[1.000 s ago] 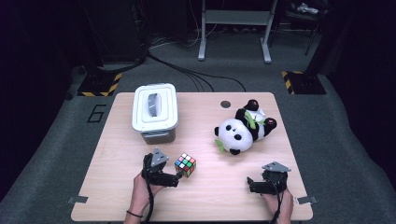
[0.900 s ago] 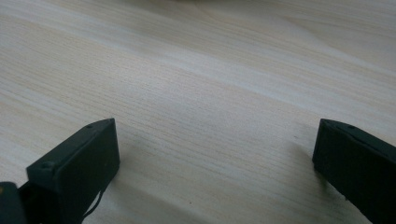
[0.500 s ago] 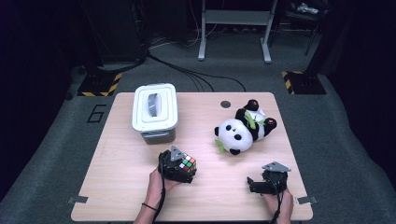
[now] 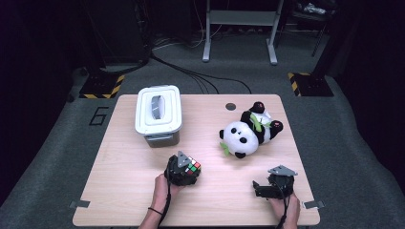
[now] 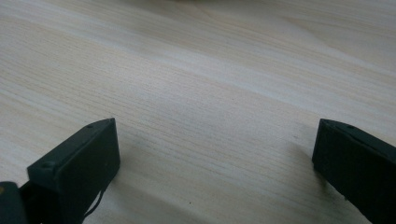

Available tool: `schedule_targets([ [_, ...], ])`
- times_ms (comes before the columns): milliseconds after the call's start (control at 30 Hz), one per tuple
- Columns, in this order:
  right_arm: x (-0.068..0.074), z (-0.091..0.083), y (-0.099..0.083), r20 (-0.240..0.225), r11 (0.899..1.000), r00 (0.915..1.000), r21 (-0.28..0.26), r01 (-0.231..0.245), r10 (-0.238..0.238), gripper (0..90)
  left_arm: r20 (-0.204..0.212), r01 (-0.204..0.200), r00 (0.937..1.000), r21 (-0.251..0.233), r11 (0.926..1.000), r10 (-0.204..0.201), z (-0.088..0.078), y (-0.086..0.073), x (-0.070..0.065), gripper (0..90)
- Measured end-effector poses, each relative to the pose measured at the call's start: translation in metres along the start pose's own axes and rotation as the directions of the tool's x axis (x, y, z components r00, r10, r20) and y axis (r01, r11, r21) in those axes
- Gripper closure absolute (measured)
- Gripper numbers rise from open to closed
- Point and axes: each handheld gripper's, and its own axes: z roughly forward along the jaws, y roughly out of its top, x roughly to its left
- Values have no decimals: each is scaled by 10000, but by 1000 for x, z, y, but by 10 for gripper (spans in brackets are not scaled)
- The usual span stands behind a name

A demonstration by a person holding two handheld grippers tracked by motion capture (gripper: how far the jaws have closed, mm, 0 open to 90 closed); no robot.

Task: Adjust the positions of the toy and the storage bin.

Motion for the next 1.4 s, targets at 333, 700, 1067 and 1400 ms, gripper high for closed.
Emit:
schedule_targets([
  [333, 0, 0, 0, 9, 10000, 10000, 0, -9, 9, 2, -303, 288, 9991, -253, 9993, -295, -20, -5, 10, 342],
  [700, 0, 0, 0, 8, 10000, 10000, 1, -15, 15, 2, -1232, 1110, 9857, -400, 9930, -1151, -58, -32, 48, 342],
  [1067, 0, 0, 0, 13, 10000, 10000, 9, -1, 1, 2, -2178, 2123, 9503, -702, 9747, -2227, -85, -59, 89, 342],
  [1400, 0, 0, 0, 33, 10000, 10000, -18, -53, 53, 3, -3067, 2789, 9043, -1023, 9549, -2970, -106, -70, 133, 342],
])
